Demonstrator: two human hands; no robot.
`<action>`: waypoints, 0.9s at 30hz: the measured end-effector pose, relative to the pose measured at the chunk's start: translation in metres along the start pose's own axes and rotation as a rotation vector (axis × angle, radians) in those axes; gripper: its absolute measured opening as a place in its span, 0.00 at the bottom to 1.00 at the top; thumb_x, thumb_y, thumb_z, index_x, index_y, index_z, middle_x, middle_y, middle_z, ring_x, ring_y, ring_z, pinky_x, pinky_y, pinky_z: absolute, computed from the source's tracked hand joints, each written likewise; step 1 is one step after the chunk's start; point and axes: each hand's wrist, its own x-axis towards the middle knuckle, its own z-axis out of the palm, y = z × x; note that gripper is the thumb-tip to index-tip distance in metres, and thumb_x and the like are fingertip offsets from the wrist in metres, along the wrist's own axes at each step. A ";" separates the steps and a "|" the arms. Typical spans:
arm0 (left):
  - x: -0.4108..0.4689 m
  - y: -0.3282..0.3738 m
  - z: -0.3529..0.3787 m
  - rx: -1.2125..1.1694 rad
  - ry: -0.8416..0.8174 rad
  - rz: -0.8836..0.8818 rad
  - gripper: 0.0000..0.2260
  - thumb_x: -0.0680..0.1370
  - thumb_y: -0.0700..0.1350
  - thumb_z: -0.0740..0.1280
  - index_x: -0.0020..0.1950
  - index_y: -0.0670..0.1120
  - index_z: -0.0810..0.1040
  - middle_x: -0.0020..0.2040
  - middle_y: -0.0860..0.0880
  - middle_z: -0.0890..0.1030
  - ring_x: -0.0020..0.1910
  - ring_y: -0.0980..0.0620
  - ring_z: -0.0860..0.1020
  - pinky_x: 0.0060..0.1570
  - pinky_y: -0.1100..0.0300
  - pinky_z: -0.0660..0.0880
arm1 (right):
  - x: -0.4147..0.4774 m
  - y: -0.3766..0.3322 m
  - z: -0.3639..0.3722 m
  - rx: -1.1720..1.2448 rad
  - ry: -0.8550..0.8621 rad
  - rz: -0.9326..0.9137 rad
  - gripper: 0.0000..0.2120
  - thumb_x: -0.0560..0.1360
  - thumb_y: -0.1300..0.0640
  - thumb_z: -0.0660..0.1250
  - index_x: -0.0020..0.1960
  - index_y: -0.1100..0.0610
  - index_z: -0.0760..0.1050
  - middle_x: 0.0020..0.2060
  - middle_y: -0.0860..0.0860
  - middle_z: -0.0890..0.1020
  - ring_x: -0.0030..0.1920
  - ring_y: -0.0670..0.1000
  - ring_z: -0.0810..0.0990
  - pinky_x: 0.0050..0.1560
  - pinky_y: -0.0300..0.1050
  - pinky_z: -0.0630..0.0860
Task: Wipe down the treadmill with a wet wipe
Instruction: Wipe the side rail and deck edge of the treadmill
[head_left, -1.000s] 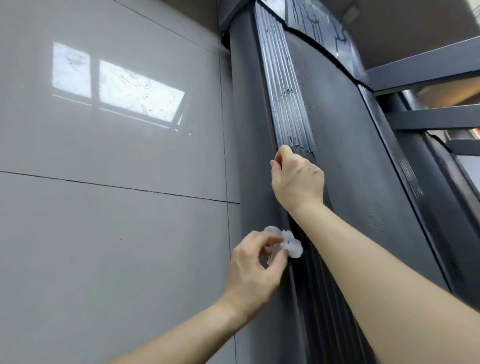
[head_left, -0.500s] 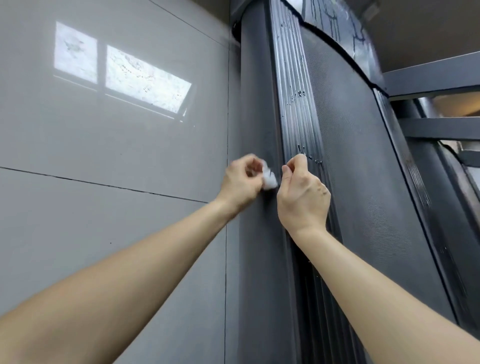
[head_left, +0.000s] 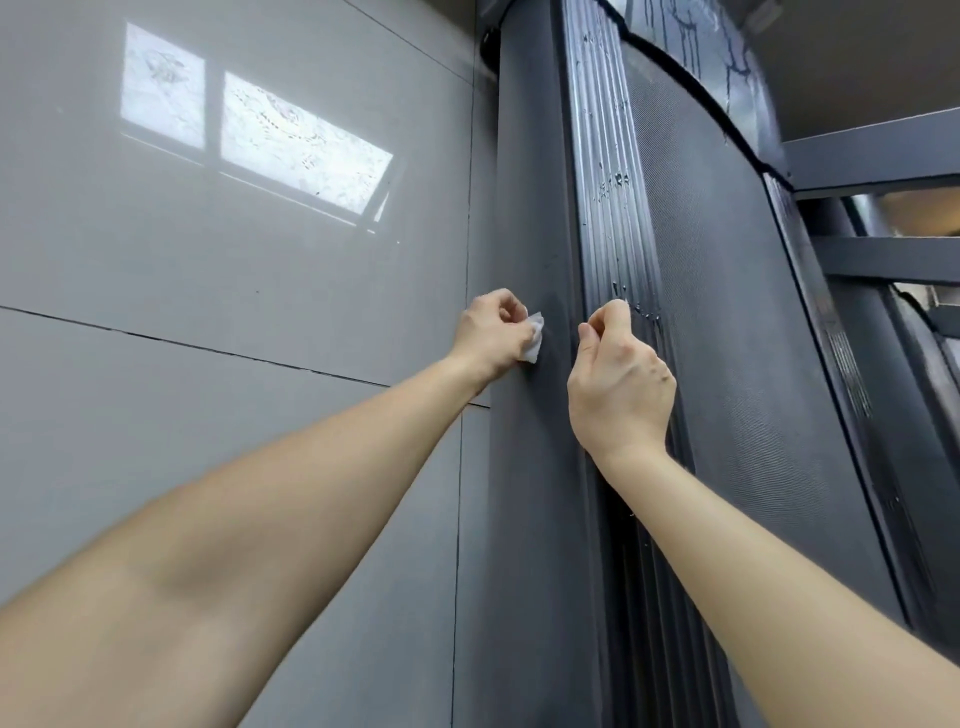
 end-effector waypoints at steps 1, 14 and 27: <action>-0.010 -0.007 0.001 -0.036 -0.015 -0.014 0.08 0.78 0.46 0.72 0.44 0.43 0.77 0.35 0.53 0.77 0.34 0.55 0.74 0.33 0.69 0.70 | 0.000 0.000 0.000 0.004 -0.001 -0.001 0.08 0.86 0.54 0.56 0.55 0.58 0.69 0.33 0.49 0.73 0.33 0.58 0.69 0.37 0.50 0.63; -0.091 -0.057 0.010 -0.324 -0.041 -0.290 0.02 0.78 0.38 0.69 0.45 0.43 0.78 0.39 0.51 0.82 0.34 0.53 0.81 0.43 0.58 0.79 | 0.001 0.000 -0.002 0.031 0.003 0.006 0.08 0.85 0.54 0.57 0.55 0.58 0.69 0.34 0.50 0.74 0.34 0.58 0.71 0.39 0.49 0.64; -0.186 -0.136 0.024 -0.315 -0.130 -0.644 0.07 0.76 0.41 0.69 0.39 0.44 0.77 0.33 0.45 0.80 0.34 0.47 0.77 0.44 0.46 0.82 | -0.001 0.002 -0.001 0.076 0.035 -0.005 0.08 0.85 0.54 0.58 0.53 0.58 0.70 0.32 0.49 0.73 0.33 0.57 0.70 0.38 0.49 0.63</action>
